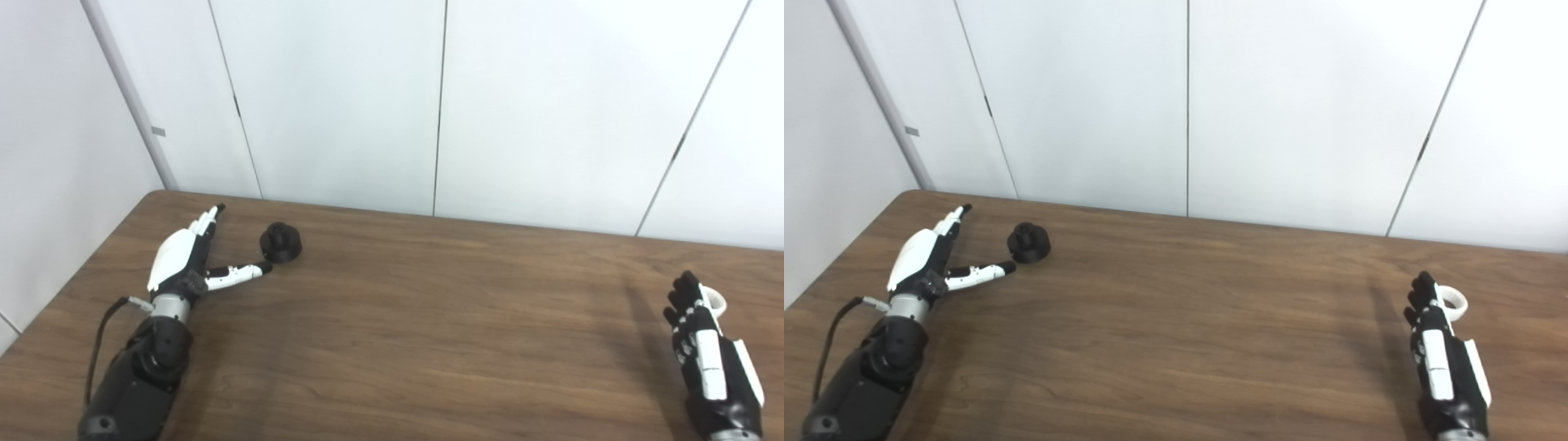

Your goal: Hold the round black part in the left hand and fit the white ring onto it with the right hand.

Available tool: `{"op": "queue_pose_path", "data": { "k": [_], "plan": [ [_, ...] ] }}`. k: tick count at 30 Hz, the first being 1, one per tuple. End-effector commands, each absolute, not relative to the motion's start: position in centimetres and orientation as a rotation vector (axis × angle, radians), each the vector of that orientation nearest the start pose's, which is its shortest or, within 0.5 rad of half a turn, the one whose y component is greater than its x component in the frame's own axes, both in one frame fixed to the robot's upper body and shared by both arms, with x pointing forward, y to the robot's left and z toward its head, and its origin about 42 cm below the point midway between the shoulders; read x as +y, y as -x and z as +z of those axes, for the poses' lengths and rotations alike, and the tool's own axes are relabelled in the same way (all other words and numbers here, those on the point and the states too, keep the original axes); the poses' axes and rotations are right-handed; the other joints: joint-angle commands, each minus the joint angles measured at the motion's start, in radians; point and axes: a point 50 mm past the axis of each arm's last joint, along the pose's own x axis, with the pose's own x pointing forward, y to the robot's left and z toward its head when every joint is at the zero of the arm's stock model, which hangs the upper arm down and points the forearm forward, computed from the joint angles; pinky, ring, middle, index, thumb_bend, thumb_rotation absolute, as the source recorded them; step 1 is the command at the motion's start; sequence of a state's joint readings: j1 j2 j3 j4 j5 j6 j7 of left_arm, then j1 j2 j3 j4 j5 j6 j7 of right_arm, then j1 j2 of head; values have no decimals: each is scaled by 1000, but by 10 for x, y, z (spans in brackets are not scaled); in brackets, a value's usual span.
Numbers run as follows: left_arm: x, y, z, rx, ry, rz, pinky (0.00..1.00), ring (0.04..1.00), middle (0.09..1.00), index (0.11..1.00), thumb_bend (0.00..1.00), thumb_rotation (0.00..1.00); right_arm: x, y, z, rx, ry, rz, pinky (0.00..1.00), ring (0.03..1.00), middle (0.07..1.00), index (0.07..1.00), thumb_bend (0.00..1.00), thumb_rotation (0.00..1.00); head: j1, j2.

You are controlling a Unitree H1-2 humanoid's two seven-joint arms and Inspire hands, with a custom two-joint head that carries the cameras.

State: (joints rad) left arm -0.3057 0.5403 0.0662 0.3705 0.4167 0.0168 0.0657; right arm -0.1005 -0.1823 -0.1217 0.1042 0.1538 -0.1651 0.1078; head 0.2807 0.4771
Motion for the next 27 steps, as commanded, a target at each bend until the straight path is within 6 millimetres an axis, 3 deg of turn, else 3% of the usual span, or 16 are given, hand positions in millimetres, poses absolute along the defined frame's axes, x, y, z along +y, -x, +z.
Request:
{"op": "queue_pose_path", "data": {
  "k": [1, 19, 27],
  "plan": [
    [438, -384, 195, 1, -941, 225, 1000, 1000, 1000, 1000, 1000, 533, -299, -299, 90, -100, 14, -9, 1000, 1000, 1000, 1000, 556, 928, 2, 2],
    [454, -398, 209, 59, -1063, 149, 1000, 1000, 1000, 972, 1000, 460, -303, -299, 90, -103, -1, -4, 1000, 1000, 1000, 1000, 562, 911, 27, 8],
    [459, -406, 216, 37, -1114, 148, 1000, 1000, 1000, 977, 1000, 355, -303, -297, 92, -103, 1, -12, 1000, 1000, 1000, 1000, 549, 917, 22, 13]
  ]
}}
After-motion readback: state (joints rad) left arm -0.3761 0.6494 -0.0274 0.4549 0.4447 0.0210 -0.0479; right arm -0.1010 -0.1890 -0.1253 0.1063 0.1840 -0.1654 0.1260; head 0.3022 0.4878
